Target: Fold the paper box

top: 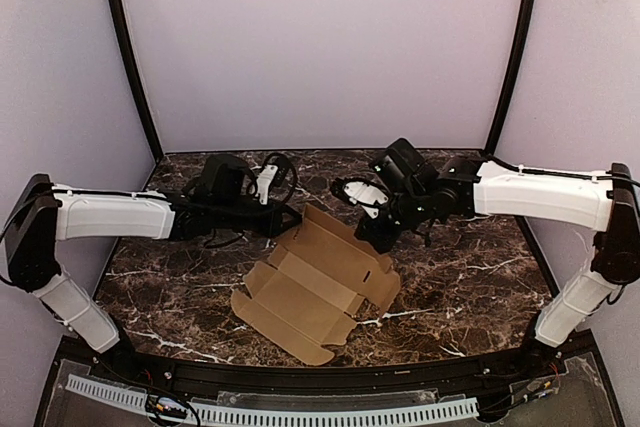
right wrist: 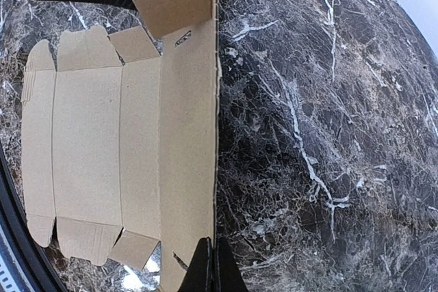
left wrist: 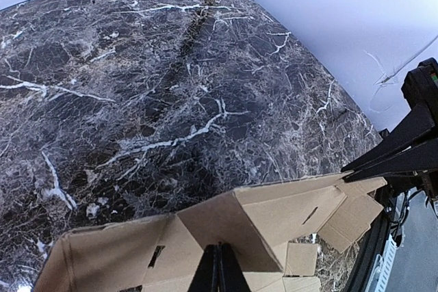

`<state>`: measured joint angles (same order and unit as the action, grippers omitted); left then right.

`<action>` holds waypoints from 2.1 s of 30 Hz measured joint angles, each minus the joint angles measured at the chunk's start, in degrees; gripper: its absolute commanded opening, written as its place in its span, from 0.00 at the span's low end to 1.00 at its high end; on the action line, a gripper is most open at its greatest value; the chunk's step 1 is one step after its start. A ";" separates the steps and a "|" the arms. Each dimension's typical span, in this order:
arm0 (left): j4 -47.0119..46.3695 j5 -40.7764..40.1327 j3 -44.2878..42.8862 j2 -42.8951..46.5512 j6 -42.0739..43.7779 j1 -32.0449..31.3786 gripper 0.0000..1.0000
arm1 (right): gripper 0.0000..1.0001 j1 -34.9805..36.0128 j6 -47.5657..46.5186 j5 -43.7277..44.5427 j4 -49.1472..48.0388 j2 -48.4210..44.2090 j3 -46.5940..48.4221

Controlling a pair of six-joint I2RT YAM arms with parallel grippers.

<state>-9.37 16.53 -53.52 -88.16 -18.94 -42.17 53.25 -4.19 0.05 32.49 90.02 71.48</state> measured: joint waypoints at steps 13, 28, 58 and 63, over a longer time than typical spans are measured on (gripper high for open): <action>-1.09 -0.20 -0.85 -3.32 -0.79 -1.25 0.00 | 0.00 0.57 0.46 0.92 -0.39 0.02 -0.28; 9.51 -12.09 1.99 3.76 2.71 -1.25 0.00 | 0.00 0.59 1.77 4.31 -2.73 0.33 -5.35; 13.42 -10.86 6.80 -2.84 -0.83 -2.86 0.01 | 0.00 0.59 4.94 4.02 -5.62 2.14 -7.13; 12.22 -9.60 6.86 -3.23 -1.68 -3.87 0.00 | 0.00 0.59 5.38 4.00 -5.77 2.14 -7.23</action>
<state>2.85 6.94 -46.65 -91.39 -20.62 -46.04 53.84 1.19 4.05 26.72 92.16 64.25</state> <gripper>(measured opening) 0.006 0.006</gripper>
